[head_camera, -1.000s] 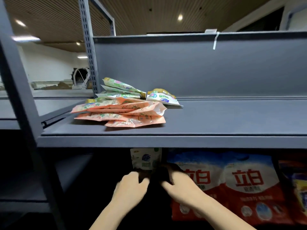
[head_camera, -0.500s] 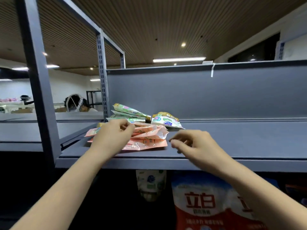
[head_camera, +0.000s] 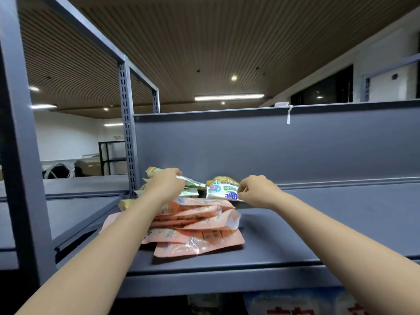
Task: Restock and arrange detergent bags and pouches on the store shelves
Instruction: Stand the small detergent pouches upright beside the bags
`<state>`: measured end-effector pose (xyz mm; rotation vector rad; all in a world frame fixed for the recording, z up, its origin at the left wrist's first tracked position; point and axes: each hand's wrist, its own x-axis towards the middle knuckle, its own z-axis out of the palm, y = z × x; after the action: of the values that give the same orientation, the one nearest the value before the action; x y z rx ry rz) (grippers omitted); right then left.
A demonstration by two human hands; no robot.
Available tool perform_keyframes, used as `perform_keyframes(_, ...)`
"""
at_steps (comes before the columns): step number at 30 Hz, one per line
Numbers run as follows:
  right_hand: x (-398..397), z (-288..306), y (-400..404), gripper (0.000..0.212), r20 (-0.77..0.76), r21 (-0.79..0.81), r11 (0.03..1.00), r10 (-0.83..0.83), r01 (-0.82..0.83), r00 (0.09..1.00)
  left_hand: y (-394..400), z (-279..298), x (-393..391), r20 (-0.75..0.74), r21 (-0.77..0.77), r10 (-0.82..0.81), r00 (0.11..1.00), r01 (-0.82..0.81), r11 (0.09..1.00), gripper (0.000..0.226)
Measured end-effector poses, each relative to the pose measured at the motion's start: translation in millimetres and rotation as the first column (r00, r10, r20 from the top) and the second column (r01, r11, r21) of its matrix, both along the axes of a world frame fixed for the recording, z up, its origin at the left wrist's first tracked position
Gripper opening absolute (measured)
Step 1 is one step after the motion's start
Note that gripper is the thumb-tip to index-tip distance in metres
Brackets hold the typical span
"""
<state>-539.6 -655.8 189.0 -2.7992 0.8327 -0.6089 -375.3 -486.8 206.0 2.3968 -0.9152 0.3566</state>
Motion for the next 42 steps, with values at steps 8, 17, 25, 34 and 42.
perform_keyframes(8, 47, -19, -27, 0.033, -0.272, -0.1, 0.993, -0.088, 0.063, 0.958, -32, -6, 53, 0.217, 0.247, -0.018, 0.976, -0.037, 0.968, 0.049)
perform_keyframes(17, 55, -17, -35, 0.02, 0.198, -0.06, 0.987, -0.134, 0.148, 0.971, -48, -21, 70, 0.31, 0.215, 0.083, 0.947, -0.155, 0.964, 0.023)
perform_keyframes(25, 13, 48, -25, 0.024, 0.602, 0.079, 0.967, -0.24, 0.243, 0.761, -42, -5, 53, 0.395, -0.284, 0.05, 0.917, 0.07, 0.956, 0.022)
perform_keyframes(34, -22, 80, -1, 0.023, 0.628, 0.385, 0.921, -0.305, 0.055, 0.716, -29, 26, -15, 0.514, -0.604, 0.117, 0.85, 0.261, 0.753, 0.021)
perform_keyframes(42, -56, 69, 45, 0.041, 0.587, 0.541, 0.782, -0.087, -0.31, 0.805, -19, 4, -69, 0.299, -0.769, 0.056, 0.953, 0.206, 0.605, 0.019)
